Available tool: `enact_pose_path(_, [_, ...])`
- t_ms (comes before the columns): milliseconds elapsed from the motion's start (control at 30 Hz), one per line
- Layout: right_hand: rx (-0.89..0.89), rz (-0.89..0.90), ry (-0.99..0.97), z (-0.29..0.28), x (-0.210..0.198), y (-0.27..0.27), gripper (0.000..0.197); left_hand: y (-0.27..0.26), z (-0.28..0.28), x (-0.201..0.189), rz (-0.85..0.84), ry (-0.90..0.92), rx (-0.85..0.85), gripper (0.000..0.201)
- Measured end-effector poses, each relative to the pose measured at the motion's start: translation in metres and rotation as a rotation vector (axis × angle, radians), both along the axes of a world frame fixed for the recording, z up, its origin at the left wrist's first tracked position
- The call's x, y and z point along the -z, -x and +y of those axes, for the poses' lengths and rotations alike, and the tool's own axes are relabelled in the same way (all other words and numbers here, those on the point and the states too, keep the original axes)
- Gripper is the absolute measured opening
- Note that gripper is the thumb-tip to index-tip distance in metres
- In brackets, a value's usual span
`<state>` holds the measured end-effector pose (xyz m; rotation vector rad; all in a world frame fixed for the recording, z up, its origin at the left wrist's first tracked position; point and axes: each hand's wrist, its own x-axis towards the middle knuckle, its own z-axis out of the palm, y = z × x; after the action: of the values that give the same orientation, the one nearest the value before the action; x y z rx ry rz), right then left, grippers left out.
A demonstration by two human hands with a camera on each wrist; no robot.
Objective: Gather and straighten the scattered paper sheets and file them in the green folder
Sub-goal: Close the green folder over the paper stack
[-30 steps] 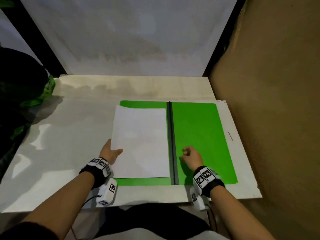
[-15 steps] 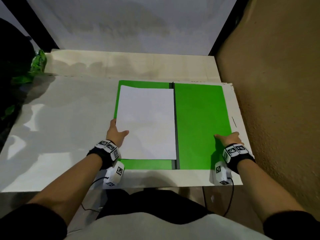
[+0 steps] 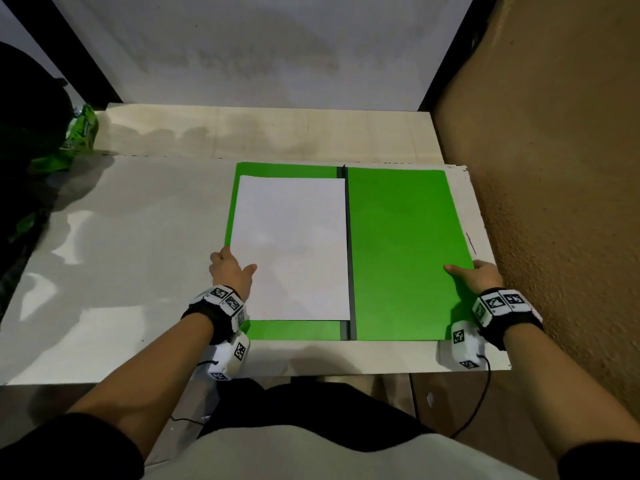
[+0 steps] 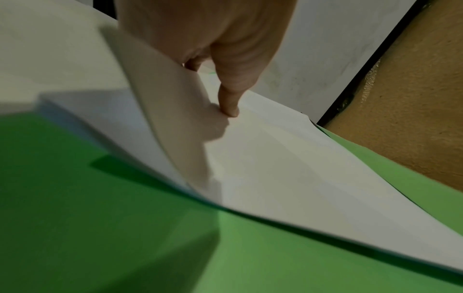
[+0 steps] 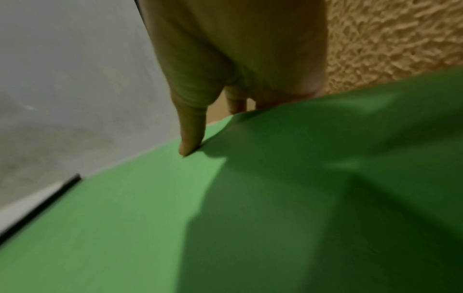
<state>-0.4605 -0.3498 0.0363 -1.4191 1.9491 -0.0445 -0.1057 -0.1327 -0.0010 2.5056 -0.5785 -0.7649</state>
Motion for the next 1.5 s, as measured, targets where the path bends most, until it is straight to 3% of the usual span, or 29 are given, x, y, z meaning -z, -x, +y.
enact_pose_path(167, [-0.272,-0.27,0.088,0.011,-0.064,0.002,0.035,-0.003,0.001,0.001,0.033,0.035,-0.038,0.068])
enact_pose_path(300, [-0.461,-0.639,0.02,0.057,-0.136,-0.037,0.03,-0.004,0.001,-0.003,0.047,0.048,-0.045,0.069])
enact_pose_path(400, [-0.61,-0.735,-0.077,0.084,-0.147,-0.075,0.033,-0.006,0.003,-0.01,0.092,0.053,-0.056,0.064])
enact_pose_path(533, [-0.858,-0.61,-0.094,0.105,-0.101,-0.134,0.041,-0.028,0.002,-0.012,0.188,0.092,-0.158,0.045])
enact_pose_path(600, [-1.021,-0.392,-0.091,0.111,-0.06,-0.156,0.046,-0.048,0.005,-0.002,0.308,0.116,-0.27,0.057])
enact_pose_path(667, [-1.06,-0.165,-0.157,0.114,-0.024,-0.169,0.048,-0.055,0.011,-0.001,0.461,0.189,-0.326,0.068])
enact_pose_path(733, [-1.058,-0.03,-0.179,0.118,-0.004,-0.176,0.048,-0.05,0.017,-0.016,0.655,0.326,-0.428,0.062])
enact_pose_path(800, [-1.022,-0.013,-0.146,0.122,0.001,-0.182,0.044,-0.048,0.016,-0.022,0.713,0.34,-0.444,0.052])
enact_pose_path(933, [-0.778,-0.098,-0.016,0.123,0.006,-0.191,0.029,-0.053,0.022,-0.026,0.647,0.321,-0.285,0.031])
enact_pose_path(1000, [-0.573,-0.107,0.065,0.123,0.01,-0.193,0.033,-0.056,0.025,-0.024,0.615,0.298,-0.185,0.027])
enact_pose_path(1133, [-0.318,-0.125,0.048,0.118,0.012,-0.196,0.069,-0.059,0.033,-0.031,0.629,0.227,0.049,0.038])
enact_pose_path(1266, [-0.282,-0.077,0.009,0.108,0.014,-0.2,0.067,-0.076,0.054,-0.029,0.441,-0.043,0.299,0.064])
enact_pose_path(1400, [-0.275,0.027,0.001,0.109,0.017,-0.208,0.052,-0.078,0.059,-0.027,0.441,-0.018,0.275,0.065])
enact_pose_path(1500, [-0.226,0.059,-0.058,0.107,0.017,-0.212,0.053,-0.067,0.046,-0.024,0.514,0.132,0.101,0.056])
